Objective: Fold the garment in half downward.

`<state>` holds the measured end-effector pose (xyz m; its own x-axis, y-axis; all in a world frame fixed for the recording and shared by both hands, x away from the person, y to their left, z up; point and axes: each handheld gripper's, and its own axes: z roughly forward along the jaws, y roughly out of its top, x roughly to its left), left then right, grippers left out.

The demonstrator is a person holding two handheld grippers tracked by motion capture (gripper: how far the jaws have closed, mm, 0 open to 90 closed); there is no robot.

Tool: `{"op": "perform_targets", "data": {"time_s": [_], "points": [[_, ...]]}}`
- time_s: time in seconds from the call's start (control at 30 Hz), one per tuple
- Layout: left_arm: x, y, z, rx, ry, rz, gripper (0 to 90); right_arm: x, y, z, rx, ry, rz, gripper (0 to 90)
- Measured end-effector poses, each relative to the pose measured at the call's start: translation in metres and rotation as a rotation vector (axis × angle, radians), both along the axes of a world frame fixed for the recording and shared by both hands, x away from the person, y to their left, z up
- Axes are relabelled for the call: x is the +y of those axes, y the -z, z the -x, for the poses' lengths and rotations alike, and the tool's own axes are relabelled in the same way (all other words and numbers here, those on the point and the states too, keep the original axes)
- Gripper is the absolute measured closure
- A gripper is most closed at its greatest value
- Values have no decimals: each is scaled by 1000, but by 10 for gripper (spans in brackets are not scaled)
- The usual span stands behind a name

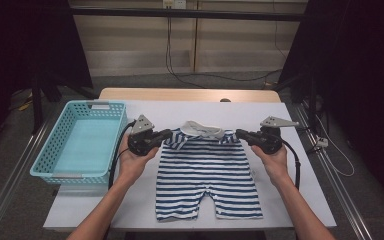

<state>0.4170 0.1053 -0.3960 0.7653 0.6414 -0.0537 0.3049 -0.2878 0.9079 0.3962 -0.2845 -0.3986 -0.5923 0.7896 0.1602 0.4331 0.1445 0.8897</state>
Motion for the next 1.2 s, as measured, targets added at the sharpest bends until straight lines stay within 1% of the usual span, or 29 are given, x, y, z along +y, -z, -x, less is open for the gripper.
{"op": "perform_targets", "data": {"time_s": [0.03, 0.07, 0.13, 0.17, 0.2, 0.23, 0.33, 0.37, 0.4, 0.43, 0.47, 0.5, 0.6, 0.67, 0.7, 0.73, 0.77, 0.8, 0.83, 0.87, 0.9, 0.93, 0.97, 1.07, 1.13, 1.17, 1.2], "points": [[0, 0, 2, -1, 2, -1, 888, 1, 0, 1, -4, -4, 8, 900], [1, 1, 4, -1, 3, -2, 888, 1, 1, 3, 9, 3, 6, 900], [2, 1, 8, -8, -1, -9, 888, 2, 4, 5, 13, -6, 0, 900], [4, 1, 9, -5, 3, -14, 888, 2, 6, 6, 21, -7, -3, 900], [4, 2, 10, -2, 9, -13, 888, 2, 7, 8, 20, -8, -4, 900], [5, 2, 13, -2, 10, -22, 888, 3, 8, 9, 28, -8, -7, 900], [4, 6, 19, -8, 28, -47, 888, 3, 9, 13, 26, -20, -2, 900], [3, 7, 21, -9, 32, -48, 888, 4, 9, 15, 25, -22, 2, 900], [3, 7, 22, -9, 37, -62, 888, 4, 9, 16, 19, -25, 2, 900], [3, 7, 24, -15, 41, -69, 888, 4, 9, 18, 26, -27, -3, 900], [4, 7, 25, -22, 38, -74, 888, 4, 9, 19, 23, -27, 4, 900], [4, 8, 26, -19, 43, -66, 888, 4, 10, 20, 22, -31, 5, 900], [6, 8, 31, -26, 55, -84, 888, 3, 10, 24, 22, -31, 3, 900], [6, 10, 33, -23, 59, -77, 888, 2, 9, 26, 18, -36, 5, 900], [7, 10, 35, -20, 61, -77, 888, 2, 9, 27, 21, -33, -2, 900], [7, 11, 36, -12, 62, -71, 888, 2, 8, 29, 17, -36, -1, 900], [8, 12, 36, -3, 68, -55, 888, 2, 8, 30, 18, -34, -1, 900], [9, 13, 37, 13, 74, -48, 888, 1, 8, 31, 16, -36, -3, 900], [8, 15, 38, 16, 71, -44, 888, 1, 8, 32, 11, -39, 6, 900], [7, 15, 39, 12, 73, -50, 888, 1, 9, 34, 14, -37, 2, 900], [7, 16, 40, 17, 76, -52, 888, 0, 9, 35, 13, -38, 0, 900], [6, 16, 41, 18, 79, -44, 888, -1, 10, 37, 14, -39, 6, 900], [5, 15, 43, 17, 83, -51, 888, -1, 9, 38, 14, -38, 3, 900], [4, 13, 48, 8, 95, -52, 888, -2, 8, 43, 8, -43, -1, 900], [5, 13, 51, 9, 99, -36, 888, -4, 7, 46, 2, -40, -3, 900], [6, 12, 52, 10, 98, -36, 888, -4, 7, 47, 1, -45, -10, 900], [6, 12, 53, 10, 99, -36, 888, -6, 6, 49, 2, -41, -3, 900]]}}
